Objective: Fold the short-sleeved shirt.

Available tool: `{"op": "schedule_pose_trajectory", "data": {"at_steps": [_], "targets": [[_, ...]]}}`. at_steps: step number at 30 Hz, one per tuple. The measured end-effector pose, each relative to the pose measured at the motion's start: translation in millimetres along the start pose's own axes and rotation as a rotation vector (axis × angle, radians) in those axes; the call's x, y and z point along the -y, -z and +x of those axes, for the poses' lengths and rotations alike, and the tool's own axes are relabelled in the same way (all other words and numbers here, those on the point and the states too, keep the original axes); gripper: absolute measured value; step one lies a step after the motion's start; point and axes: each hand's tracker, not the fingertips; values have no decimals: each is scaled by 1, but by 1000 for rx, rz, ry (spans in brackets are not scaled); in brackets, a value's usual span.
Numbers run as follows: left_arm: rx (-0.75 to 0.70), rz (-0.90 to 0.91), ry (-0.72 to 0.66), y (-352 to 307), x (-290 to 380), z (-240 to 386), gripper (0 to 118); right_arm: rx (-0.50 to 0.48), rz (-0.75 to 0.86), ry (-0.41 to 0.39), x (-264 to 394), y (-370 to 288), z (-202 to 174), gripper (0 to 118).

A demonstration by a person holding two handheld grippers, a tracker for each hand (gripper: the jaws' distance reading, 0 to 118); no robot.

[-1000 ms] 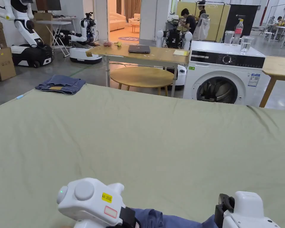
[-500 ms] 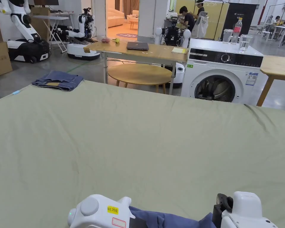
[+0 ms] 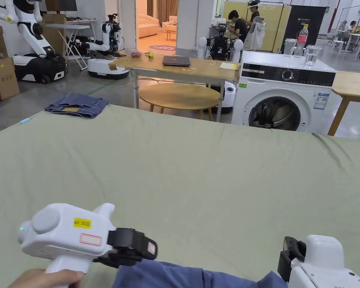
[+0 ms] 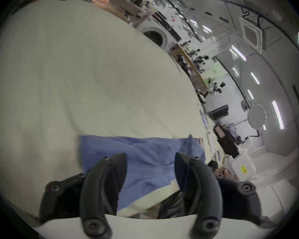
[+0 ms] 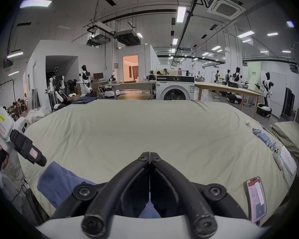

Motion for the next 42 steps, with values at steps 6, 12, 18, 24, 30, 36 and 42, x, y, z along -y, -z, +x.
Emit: {"op": "schedule_pose_trajectory", "data": {"at_steps": [6, 12, 18, 24, 30, 36, 42], "targets": [[-30, -77, -90, 2, 19, -59, 65, -10, -13, 0, 2, 3, -4, 0], [198, -46, -231, 36, 43, -93, 65, -17, -24, 14, 5, 5, -7, 0], [241, -80, -266, 60, 50, -98, 12, -16, -27, 25, 5, 5, -6, 0], [238, -23, -222, 43, 52, -84, 5, -14, -36, 39, 6, 6, -1, 0], [204, 55, -104, -2, 30, -40, 5, -9, -33, 46, 3, 6, 5, 0], [10, 94, 8, -71, 8, 1, 5, -11, -24, 43, -2, 4, 7, 0], [-235, 87, 50, -105, -5, 25, 5, -29, -19, 35, -4, 3, 3, 0]]}}
